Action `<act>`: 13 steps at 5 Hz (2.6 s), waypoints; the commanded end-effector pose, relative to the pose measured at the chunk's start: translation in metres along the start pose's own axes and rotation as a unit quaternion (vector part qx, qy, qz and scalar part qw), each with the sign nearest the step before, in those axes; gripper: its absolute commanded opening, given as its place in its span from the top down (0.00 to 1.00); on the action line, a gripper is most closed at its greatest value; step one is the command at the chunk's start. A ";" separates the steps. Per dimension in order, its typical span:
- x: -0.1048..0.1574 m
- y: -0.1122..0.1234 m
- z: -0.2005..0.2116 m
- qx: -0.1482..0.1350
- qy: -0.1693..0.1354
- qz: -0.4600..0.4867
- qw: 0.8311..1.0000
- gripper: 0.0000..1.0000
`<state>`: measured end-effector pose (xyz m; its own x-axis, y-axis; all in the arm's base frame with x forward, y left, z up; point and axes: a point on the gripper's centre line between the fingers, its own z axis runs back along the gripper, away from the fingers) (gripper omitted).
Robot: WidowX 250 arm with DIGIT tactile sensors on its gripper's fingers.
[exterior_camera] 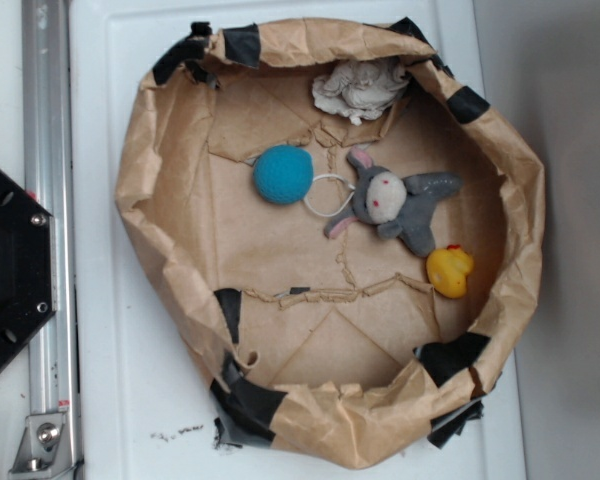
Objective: Grab the white paper.
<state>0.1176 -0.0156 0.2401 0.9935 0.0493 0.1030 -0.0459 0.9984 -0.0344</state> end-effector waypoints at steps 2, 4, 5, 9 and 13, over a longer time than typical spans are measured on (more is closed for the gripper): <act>0.037 0.025 -0.039 0.051 -0.026 0.104 0.993 0.00; 0.086 0.050 -0.094 0.050 -0.121 0.227 0.965 0.00; 0.104 0.054 -0.115 0.048 -0.164 0.316 0.933 0.00; 0.155 0.115 -0.174 0.109 -0.138 0.412 0.894 0.00; 0.183 0.111 -0.231 0.124 -0.104 0.332 0.929 0.00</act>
<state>0.3156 0.0967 0.0227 0.6810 0.6562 0.3249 -0.7100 0.7003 0.0739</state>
